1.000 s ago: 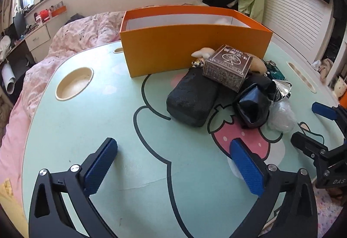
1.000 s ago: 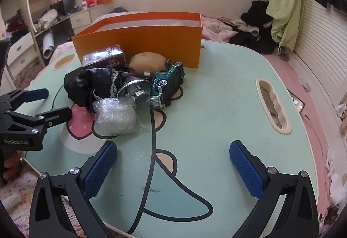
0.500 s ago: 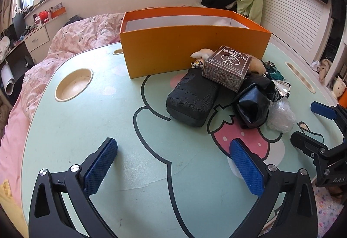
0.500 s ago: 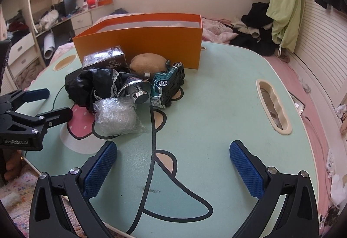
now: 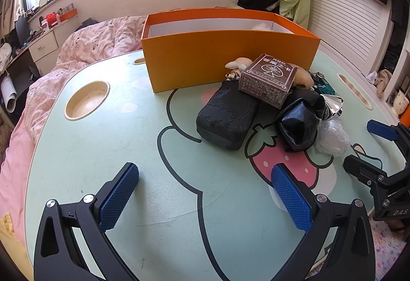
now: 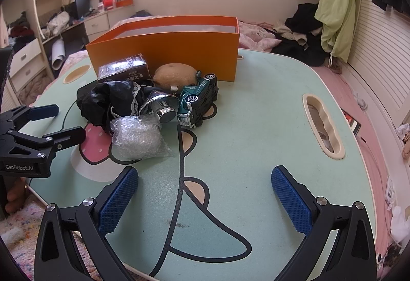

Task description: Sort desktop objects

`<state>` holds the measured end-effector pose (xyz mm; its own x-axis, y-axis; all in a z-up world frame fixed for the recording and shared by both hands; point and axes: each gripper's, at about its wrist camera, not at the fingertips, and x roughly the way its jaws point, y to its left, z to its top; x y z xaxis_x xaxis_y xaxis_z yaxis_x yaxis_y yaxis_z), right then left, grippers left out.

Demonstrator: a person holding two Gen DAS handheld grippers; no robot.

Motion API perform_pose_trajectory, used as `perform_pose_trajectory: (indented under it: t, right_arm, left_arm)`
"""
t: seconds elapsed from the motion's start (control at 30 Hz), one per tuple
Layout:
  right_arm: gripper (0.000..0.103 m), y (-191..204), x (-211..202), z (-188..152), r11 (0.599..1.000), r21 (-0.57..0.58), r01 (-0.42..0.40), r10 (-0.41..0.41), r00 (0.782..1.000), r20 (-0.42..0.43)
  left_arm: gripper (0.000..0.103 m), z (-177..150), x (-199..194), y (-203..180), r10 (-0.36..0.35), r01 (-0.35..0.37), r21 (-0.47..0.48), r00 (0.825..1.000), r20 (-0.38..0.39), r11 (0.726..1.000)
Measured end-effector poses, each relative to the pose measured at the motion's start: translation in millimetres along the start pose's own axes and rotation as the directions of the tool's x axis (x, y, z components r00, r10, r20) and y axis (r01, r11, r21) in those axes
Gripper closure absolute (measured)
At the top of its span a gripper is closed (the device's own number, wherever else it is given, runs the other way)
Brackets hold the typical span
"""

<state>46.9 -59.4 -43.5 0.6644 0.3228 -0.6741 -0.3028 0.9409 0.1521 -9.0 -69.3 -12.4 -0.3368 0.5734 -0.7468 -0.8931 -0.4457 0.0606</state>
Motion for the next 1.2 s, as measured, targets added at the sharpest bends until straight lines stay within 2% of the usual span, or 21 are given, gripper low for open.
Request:
perform_pose_trajectory:
  t: [1.2]
  right_arm:
    - [0.0,0.0,0.1,-0.4,0.998,0.038,0.043,-0.043,0.999,0.001]
  left_arm:
    - [0.0,-1.6,-1.4,1.1,-0.005,0.005,0.006,1.0,0.002,1.0]
